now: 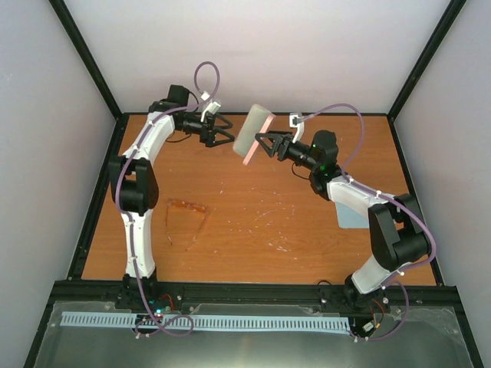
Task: Organize the sunglasses
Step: Open the sunglasses case, then open the sunglasses case at the center of the board.
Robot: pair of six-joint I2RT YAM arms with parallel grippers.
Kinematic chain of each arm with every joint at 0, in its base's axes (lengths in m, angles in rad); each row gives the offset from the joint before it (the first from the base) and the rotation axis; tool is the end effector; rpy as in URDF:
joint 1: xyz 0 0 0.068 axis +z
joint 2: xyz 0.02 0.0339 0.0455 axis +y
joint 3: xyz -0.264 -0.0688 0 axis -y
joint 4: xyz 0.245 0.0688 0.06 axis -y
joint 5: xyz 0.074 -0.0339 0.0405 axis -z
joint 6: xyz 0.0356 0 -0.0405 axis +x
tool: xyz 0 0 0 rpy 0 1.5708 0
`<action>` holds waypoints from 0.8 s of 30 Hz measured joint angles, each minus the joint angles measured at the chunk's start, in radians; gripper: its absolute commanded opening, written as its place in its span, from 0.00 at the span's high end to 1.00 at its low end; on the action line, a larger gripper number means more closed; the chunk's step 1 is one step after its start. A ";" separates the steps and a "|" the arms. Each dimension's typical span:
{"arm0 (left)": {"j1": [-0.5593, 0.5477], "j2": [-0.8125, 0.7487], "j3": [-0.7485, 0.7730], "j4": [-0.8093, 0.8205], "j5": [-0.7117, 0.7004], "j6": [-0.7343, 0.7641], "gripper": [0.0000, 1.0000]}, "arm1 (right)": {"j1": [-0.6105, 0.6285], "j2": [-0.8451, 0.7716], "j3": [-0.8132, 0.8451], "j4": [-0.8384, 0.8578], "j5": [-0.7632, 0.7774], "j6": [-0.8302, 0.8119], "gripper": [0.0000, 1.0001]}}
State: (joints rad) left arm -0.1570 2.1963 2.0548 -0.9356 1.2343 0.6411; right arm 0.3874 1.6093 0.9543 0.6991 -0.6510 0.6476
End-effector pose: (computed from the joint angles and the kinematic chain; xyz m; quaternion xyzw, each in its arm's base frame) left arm 0.4552 -0.1061 0.2769 0.4376 0.6737 -0.4970 0.3280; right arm 0.3282 0.1572 0.2802 -0.1441 0.6795 0.5308 0.4856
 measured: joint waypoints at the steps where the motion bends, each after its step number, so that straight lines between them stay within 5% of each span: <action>1: 0.000 0.000 0.000 0.002 0.002 0.000 0.00 | 0.000 0.000 0.000 0.000 0.008 0.001 0.84; 19: 0.003 -0.002 -0.079 0.028 0.072 -0.055 0.01 | 0.000 0.006 -0.002 0.083 0.018 0.045 0.84; 24: -0.007 -0.002 -0.088 0.072 0.091 -0.109 0.14 | 0.000 0.023 0.000 0.106 0.010 0.060 0.84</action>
State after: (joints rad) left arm -0.1638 2.1948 1.9671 -0.8635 1.3251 0.5320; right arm 0.3878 1.6321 0.9546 0.8055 -0.6407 0.7074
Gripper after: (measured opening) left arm 0.952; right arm 0.690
